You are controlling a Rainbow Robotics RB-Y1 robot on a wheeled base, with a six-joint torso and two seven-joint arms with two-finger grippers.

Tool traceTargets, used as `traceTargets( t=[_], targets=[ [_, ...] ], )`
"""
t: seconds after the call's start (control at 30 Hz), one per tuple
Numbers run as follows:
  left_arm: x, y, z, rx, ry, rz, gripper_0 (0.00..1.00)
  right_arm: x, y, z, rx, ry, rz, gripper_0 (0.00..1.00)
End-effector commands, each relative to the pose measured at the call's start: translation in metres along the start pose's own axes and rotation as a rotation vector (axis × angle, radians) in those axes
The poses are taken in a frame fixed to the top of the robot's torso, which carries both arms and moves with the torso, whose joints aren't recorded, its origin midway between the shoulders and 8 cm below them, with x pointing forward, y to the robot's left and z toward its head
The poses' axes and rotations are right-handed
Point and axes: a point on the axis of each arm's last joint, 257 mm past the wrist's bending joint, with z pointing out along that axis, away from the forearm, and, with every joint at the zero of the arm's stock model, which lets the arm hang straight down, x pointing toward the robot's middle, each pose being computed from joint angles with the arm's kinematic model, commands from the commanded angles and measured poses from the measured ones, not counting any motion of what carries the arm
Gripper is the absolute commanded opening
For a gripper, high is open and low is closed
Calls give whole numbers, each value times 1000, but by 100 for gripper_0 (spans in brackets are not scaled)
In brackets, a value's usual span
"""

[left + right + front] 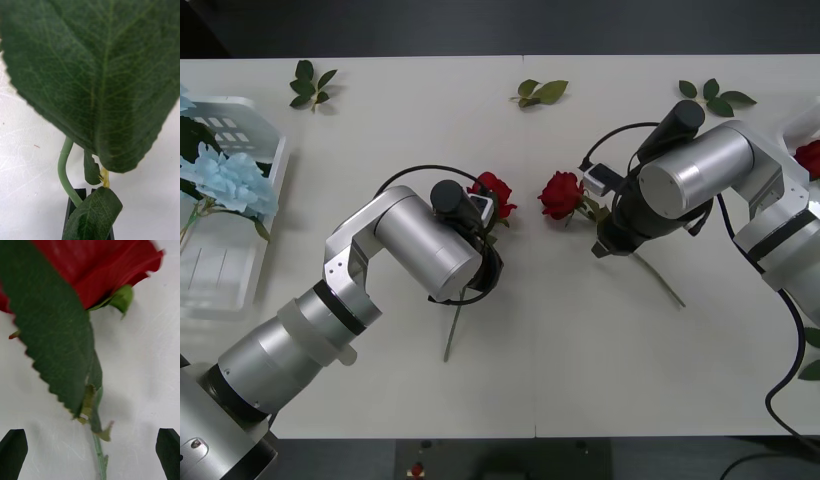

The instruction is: Put the red flowers into the right box and the blue flowers into the left box

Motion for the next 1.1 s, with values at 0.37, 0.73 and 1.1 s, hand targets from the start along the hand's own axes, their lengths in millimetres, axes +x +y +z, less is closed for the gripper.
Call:
traceTargets(
  t=[0.37,0.73,1.1],
  targets=[
    [-54,-18,-67,122,-247,61,0,-16,-10,-3,19,-28,-28,84],
    [-72,-9,-118,252,-342,76,0,-14,-10,5,25,-24,-27,69],
    [-95,-17,-169,429,-447,165,0,-13,-6,9,32,-17,-46,18]
  ],
)
